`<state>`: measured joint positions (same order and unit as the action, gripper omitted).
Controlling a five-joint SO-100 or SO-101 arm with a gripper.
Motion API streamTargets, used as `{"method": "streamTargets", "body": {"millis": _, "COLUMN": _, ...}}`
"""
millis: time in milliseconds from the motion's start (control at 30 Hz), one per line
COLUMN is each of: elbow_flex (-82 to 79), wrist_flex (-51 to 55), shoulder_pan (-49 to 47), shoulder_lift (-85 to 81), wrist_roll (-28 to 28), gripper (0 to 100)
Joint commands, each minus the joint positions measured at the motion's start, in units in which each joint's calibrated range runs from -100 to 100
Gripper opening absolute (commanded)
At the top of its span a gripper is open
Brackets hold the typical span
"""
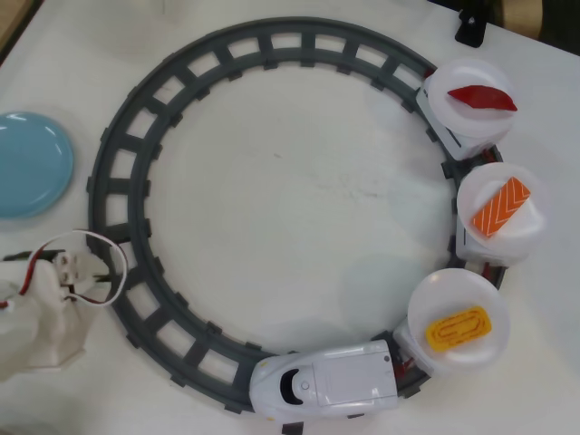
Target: Pick up the sushi from the Shinkansen and put it on the blue dish
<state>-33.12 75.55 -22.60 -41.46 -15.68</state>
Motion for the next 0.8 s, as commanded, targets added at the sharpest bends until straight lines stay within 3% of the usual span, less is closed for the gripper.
{"method": "streamTargets", "body": {"millis": 0, "elbow_flex": 4.54, "wrist_flex": 3.39, "shoulder_pan": 2.09, "shoulder_lift": 0.02, "wrist_roll": -2.32, "gripper": 3}}
{"method": "streamTargets", "body": {"millis": 333, "elbow_flex": 4.9, "wrist_flex": 7.13, "shoulder_pan": 18.2, "shoulder_lift": 0.11, "wrist_roll": -12.41, "gripper": 3}}
{"method": "streamTargets", "body": {"millis": 633, "elbow_flex": 4.99, "wrist_flex": 7.98, "shoulder_pan": 27.62, "shoulder_lift": 0.19, "wrist_roll": -16.65, "gripper": 4}}
{"method": "streamTargets", "body": {"millis": 767, "elbow_flex": 5.08, "wrist_flex": 7.38, "shoulder_pan": 31.14, "shoulder_lift": 0.77, "wrist_roll": -17.8, "gripper": 10}}
